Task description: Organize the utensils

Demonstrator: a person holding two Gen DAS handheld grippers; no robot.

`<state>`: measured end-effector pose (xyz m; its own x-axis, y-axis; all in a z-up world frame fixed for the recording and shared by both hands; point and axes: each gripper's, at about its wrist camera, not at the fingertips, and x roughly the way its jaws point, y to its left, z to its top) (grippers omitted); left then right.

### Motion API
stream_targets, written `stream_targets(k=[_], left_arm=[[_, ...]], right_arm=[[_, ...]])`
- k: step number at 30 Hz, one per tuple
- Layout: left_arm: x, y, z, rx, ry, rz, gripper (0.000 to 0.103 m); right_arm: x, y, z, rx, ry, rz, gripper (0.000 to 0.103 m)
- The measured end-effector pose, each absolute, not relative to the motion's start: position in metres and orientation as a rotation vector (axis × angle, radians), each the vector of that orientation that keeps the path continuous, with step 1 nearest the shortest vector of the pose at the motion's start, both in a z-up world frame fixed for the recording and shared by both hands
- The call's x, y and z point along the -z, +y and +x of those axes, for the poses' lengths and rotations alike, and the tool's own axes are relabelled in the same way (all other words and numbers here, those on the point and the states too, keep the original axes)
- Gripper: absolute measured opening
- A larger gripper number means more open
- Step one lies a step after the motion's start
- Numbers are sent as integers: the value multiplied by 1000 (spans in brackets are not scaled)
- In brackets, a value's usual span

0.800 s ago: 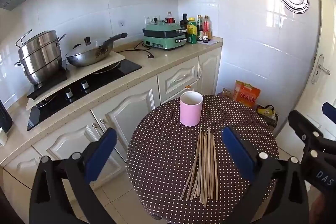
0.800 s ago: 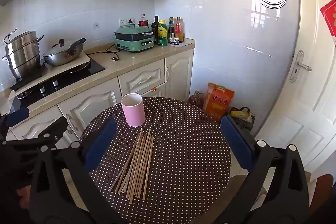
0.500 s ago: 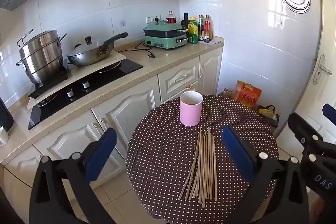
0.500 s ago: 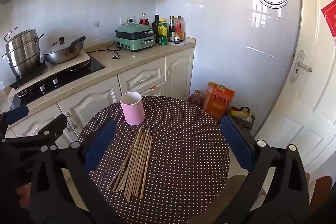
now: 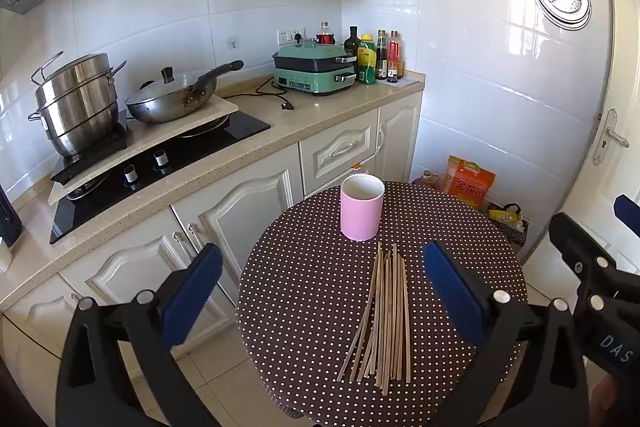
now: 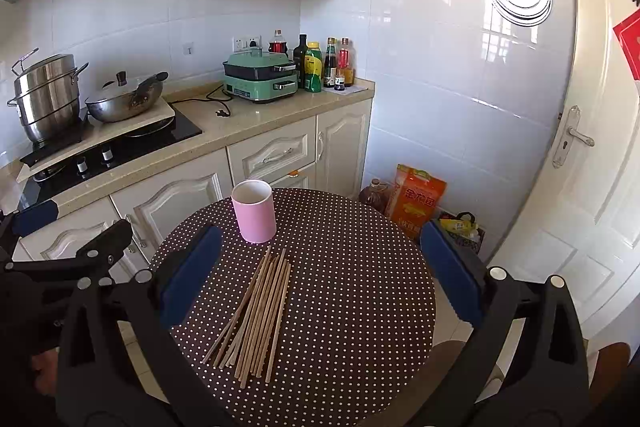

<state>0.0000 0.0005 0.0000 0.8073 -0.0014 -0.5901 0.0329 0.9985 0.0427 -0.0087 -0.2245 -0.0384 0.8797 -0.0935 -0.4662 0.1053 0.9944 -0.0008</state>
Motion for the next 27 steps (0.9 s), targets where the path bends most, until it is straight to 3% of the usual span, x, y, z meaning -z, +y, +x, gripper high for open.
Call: stream_targets(k=[27], left_arm=[[-1, -1, -6, 12, 611, 49, 99]], right_arm=[[36, -224, -12, 98, 471, 13, 97]])
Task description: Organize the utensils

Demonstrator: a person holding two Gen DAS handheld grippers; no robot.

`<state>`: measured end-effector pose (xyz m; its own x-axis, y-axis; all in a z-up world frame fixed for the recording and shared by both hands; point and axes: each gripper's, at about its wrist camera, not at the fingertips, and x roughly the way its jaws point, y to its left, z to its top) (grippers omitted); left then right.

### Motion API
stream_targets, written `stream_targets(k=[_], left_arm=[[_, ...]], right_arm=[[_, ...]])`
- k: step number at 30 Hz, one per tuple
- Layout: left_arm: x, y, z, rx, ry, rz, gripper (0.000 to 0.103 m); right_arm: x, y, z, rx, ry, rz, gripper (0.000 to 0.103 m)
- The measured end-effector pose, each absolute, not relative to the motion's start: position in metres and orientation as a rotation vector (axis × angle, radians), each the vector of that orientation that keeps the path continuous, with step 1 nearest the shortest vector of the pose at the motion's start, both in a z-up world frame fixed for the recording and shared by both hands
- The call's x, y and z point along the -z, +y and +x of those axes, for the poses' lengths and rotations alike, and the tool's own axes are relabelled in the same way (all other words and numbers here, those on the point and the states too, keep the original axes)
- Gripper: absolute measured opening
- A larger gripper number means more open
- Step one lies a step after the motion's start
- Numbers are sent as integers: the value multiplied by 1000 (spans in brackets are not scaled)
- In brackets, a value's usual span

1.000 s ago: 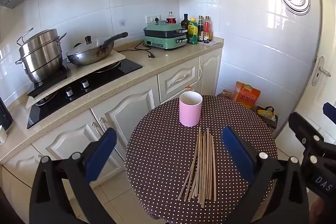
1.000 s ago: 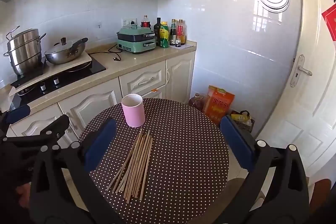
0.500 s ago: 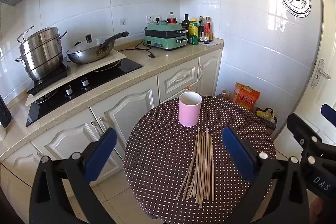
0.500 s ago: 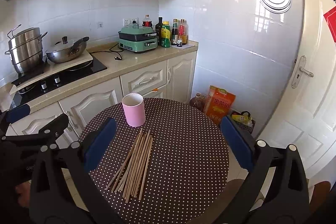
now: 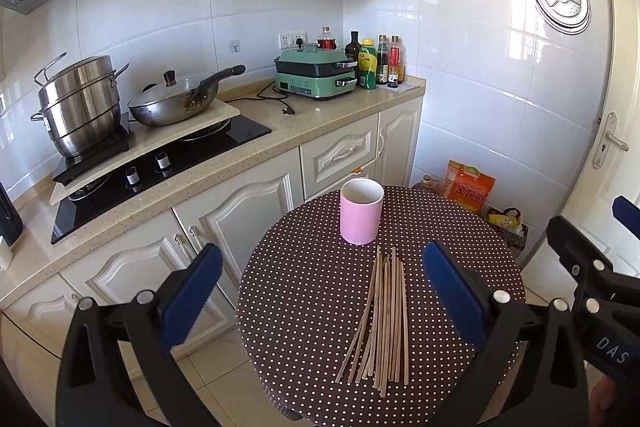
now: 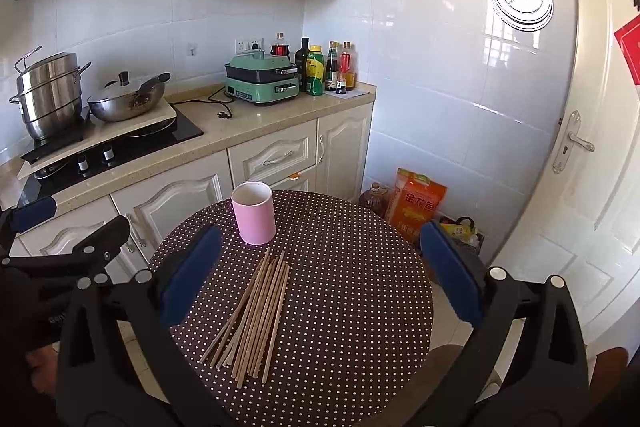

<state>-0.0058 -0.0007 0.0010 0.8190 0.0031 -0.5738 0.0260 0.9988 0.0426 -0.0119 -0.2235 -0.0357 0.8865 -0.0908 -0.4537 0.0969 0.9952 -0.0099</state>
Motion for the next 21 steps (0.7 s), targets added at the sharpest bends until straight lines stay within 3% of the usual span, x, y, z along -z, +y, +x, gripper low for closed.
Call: stream_targets(k=[21], left_arm=[[-3, -14, -12, 15, 585, 70, 99]], right_arm=[[36, -235, -17, 98, 458, 30, 97]])
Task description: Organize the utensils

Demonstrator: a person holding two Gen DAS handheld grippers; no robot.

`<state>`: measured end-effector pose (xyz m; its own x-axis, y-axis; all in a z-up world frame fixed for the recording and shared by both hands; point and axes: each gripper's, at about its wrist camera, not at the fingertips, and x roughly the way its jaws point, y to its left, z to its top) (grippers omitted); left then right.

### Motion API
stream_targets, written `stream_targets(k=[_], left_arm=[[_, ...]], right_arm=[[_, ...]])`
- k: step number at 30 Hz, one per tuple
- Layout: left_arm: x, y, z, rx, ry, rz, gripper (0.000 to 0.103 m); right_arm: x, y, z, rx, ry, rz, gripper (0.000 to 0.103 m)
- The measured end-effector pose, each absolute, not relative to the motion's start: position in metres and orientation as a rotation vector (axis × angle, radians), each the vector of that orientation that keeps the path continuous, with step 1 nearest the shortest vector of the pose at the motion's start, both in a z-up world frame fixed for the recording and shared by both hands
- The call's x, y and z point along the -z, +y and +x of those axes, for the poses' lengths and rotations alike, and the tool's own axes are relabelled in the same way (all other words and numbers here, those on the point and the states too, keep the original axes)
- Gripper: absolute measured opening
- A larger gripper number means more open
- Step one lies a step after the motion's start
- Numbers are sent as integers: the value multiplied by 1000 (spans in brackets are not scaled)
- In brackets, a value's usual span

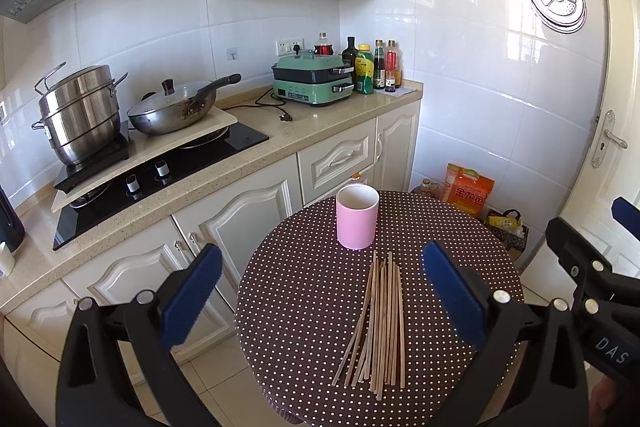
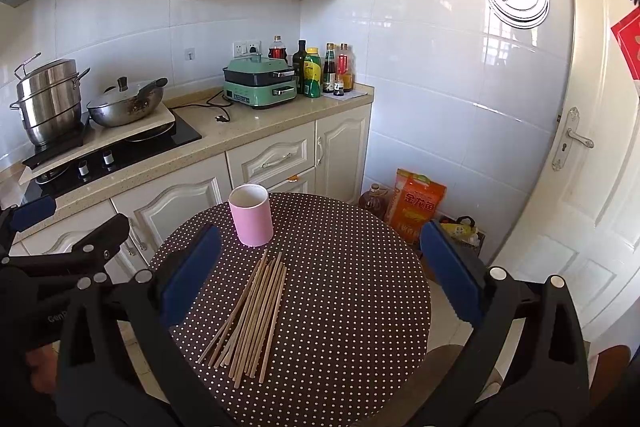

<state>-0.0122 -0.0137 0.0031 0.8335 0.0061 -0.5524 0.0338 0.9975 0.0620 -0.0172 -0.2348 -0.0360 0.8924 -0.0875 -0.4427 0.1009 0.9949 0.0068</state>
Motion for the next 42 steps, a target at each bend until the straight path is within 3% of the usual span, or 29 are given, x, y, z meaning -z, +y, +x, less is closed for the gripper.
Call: stream_targets(k=[23, 42], left_arm=[[0, -17, -5, 38, 631, 69, 99], [66, -5, 65, 119, 978, 61, 99]], right_arm=[[42, -245, -8, 91, 530, 68, 97], [99, -251, 59, 111, 890, 172, 97]])
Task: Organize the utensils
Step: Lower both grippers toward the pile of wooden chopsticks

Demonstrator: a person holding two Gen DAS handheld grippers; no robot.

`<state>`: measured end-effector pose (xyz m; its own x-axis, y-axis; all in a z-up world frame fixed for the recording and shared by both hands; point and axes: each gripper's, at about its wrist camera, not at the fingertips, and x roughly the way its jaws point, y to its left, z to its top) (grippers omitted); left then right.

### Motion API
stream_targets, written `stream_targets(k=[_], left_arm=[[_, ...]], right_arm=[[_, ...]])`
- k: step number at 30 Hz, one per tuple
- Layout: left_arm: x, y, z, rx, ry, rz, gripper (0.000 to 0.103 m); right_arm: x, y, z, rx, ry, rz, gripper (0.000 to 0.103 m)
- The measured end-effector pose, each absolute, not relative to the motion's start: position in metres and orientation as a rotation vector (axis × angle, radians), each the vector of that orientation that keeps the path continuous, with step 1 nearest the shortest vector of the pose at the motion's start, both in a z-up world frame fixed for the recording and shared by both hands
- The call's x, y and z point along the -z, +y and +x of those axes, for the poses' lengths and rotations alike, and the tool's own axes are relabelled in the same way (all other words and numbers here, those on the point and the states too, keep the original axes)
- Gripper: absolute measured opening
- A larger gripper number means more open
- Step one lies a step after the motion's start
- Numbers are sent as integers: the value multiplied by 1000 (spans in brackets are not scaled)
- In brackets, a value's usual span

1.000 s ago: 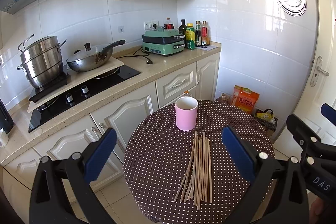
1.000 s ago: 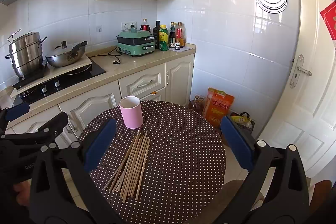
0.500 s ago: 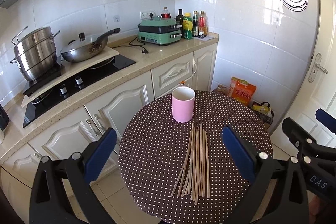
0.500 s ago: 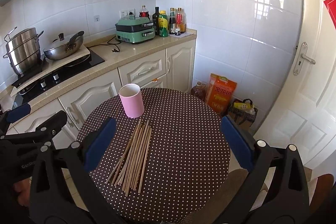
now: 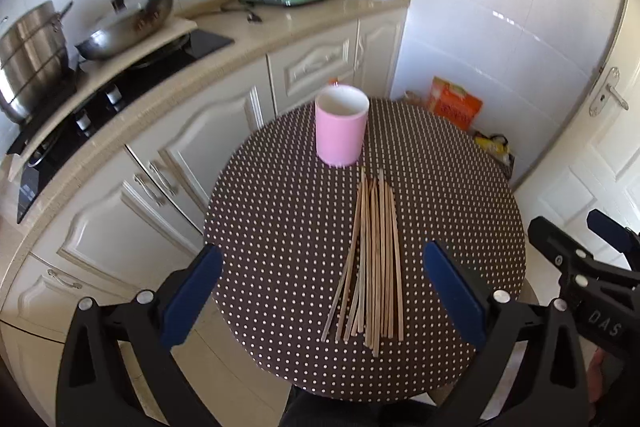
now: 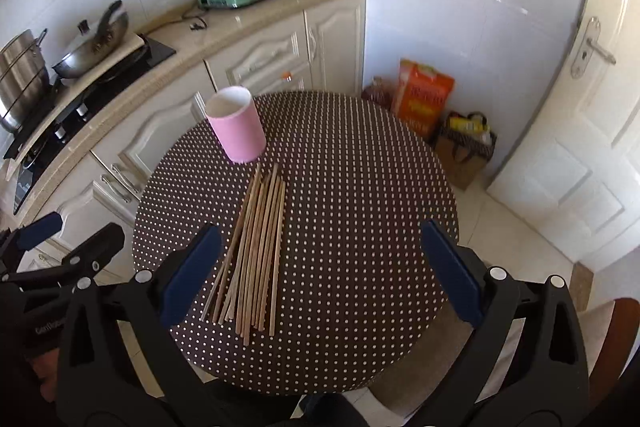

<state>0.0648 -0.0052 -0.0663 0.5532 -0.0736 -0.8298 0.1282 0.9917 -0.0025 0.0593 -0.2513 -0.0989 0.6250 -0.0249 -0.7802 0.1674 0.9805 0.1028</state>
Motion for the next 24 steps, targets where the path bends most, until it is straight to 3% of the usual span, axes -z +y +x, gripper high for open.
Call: stream_targets(k=[7, 14, 24], left_arm=[[107, -2, 100, 169, 1147, 49, 98], [166, 8, 140, 217, 1381, -69, 88], [226, -3, 174, 240, 1504, -11, 82]], right_arm=[[145, -259, 96, 118, 1107, 264, 97], [192, -264, 129, 160, 1275, 288, 94], [252, -246, 167, 152, 1414, 236, 85]])
